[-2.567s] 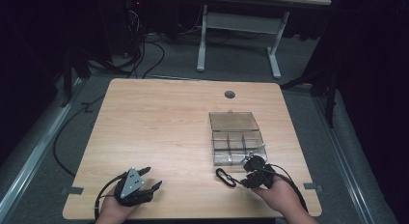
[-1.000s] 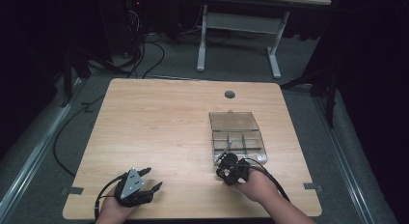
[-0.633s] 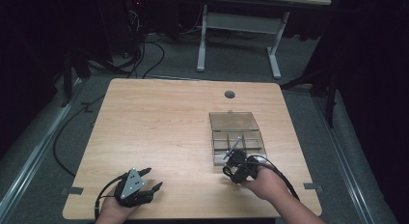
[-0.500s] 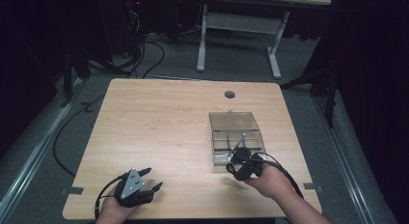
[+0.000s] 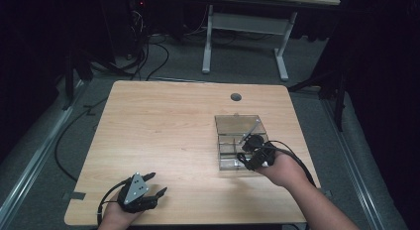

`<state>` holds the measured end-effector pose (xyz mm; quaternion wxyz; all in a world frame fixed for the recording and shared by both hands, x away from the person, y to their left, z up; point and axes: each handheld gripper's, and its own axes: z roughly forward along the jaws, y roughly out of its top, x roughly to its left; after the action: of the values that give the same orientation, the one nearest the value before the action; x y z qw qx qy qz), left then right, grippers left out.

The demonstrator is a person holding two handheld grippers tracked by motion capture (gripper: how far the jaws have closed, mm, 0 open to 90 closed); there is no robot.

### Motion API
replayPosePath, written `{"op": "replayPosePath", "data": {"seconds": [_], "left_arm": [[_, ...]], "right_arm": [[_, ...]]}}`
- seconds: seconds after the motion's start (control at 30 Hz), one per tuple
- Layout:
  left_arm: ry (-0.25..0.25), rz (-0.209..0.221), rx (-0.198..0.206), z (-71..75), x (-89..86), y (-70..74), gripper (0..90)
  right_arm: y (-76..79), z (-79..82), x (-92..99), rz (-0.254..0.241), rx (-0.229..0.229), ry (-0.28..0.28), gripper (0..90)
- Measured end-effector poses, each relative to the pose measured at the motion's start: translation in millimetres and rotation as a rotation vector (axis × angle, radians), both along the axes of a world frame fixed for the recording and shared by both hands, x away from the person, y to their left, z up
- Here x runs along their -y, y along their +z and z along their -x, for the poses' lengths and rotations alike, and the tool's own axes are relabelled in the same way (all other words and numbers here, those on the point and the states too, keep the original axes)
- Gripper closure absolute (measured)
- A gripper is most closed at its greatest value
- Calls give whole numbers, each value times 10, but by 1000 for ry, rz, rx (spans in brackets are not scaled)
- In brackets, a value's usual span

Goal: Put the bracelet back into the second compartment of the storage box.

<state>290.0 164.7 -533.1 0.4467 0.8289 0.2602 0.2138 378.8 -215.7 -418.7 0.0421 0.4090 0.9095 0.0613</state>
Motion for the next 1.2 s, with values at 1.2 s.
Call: {"op": "replayPosePath", "data": {"seconds": [1.2], "left_arm": [[-5,-2,0,4,1,0,359]], "right_arm": [[-506,-983,5,72,-37,-67,718]]}}
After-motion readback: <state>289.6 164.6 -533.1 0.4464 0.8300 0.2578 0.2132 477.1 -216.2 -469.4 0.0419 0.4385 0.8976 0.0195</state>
